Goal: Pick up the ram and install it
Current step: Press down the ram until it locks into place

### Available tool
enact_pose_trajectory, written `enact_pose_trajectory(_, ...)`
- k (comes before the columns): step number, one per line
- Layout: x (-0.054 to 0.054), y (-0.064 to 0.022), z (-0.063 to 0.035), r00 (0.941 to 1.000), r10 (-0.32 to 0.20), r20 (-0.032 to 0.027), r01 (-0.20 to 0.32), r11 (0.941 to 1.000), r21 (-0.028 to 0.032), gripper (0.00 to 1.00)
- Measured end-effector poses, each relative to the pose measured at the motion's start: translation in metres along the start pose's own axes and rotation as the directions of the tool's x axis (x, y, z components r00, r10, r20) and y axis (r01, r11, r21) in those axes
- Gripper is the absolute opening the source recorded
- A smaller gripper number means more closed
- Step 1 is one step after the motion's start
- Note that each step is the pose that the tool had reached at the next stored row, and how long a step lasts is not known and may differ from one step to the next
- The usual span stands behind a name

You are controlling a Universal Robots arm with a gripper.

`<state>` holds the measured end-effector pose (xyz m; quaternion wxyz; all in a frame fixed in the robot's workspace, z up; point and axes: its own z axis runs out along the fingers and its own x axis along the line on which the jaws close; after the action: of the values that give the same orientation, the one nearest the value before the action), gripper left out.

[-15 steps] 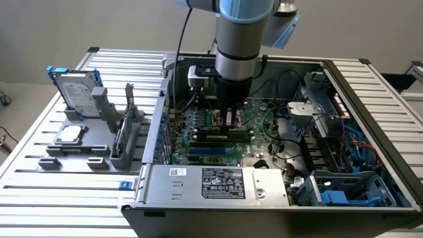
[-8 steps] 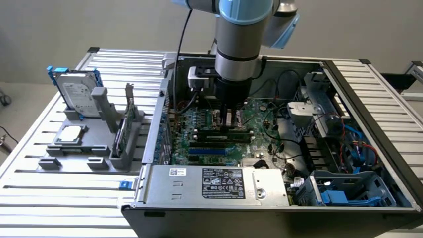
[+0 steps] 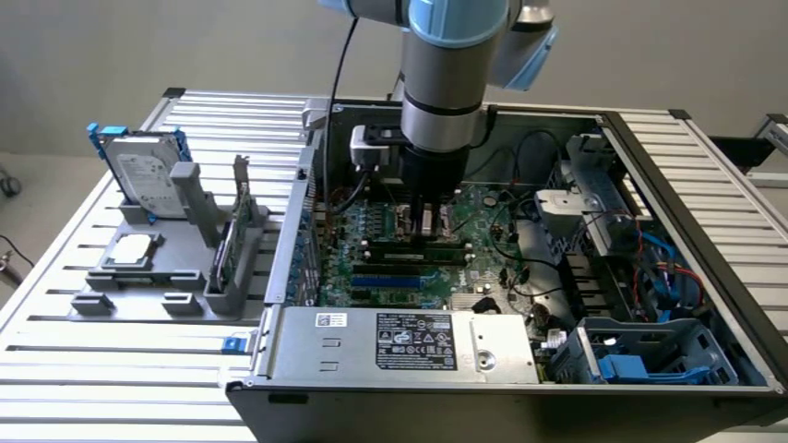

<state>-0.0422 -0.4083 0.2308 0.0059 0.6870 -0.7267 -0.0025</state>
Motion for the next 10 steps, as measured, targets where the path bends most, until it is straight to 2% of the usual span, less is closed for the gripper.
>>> enact_pose_trajectory(7,0.0,0.0004,-0.031,1.0,-0.002,-0.0016,0.002,1.0,-0.0021,0.11)
enact_pose_trajectory(10,0.0,0.0005,-0.0343,1.0,-0.003,-0.0015,0.003,1.0,-0.0023,0.11)
